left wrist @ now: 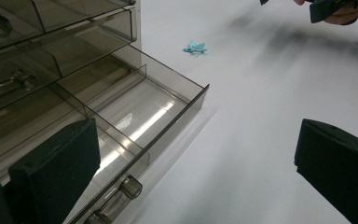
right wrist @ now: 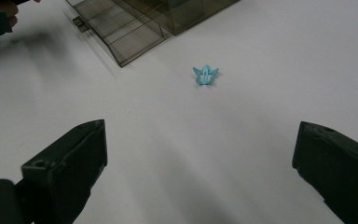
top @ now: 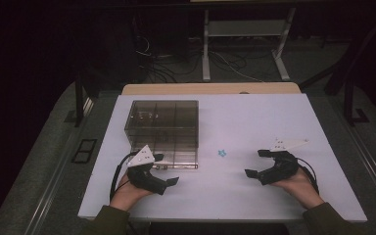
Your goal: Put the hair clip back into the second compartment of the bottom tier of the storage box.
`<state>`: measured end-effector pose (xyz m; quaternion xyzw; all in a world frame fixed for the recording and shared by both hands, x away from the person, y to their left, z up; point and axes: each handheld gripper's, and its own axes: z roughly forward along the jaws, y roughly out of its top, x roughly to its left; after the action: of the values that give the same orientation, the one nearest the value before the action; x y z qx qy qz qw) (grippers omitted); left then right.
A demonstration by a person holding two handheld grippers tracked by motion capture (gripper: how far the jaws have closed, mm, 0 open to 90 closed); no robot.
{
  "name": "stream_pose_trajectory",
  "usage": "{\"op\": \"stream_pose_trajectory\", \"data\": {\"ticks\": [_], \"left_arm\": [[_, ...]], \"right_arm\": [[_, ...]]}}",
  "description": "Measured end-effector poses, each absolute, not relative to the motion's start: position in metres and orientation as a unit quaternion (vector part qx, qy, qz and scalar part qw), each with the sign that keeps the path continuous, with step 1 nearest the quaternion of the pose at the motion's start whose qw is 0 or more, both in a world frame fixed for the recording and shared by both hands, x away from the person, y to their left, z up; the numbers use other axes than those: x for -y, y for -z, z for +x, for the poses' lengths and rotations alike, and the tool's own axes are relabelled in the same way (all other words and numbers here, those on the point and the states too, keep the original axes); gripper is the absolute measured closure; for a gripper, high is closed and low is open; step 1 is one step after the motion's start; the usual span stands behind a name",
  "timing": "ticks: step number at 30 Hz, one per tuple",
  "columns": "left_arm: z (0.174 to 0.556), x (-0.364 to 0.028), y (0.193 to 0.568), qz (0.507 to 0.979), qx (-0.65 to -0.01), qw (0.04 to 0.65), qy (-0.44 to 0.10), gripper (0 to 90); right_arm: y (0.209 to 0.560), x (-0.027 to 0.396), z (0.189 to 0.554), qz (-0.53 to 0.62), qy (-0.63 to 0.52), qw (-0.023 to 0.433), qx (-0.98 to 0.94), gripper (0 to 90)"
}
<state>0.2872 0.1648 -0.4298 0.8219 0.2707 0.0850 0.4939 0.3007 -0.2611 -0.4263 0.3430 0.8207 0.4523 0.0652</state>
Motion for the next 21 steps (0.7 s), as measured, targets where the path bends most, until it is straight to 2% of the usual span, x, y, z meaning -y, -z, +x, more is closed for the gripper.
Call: {"op": "stream_pose_trajectory", "data": {"ticks": [21], "left_arm": [[0.286, -0.165, 0.430, 0.821, -0.268, 0.497, -0.080, 0.0]], "right_arm": [[0.427, 0.253, 0.314, 0.343, -0.460, 0.043, -0.818, 2.6]]}}
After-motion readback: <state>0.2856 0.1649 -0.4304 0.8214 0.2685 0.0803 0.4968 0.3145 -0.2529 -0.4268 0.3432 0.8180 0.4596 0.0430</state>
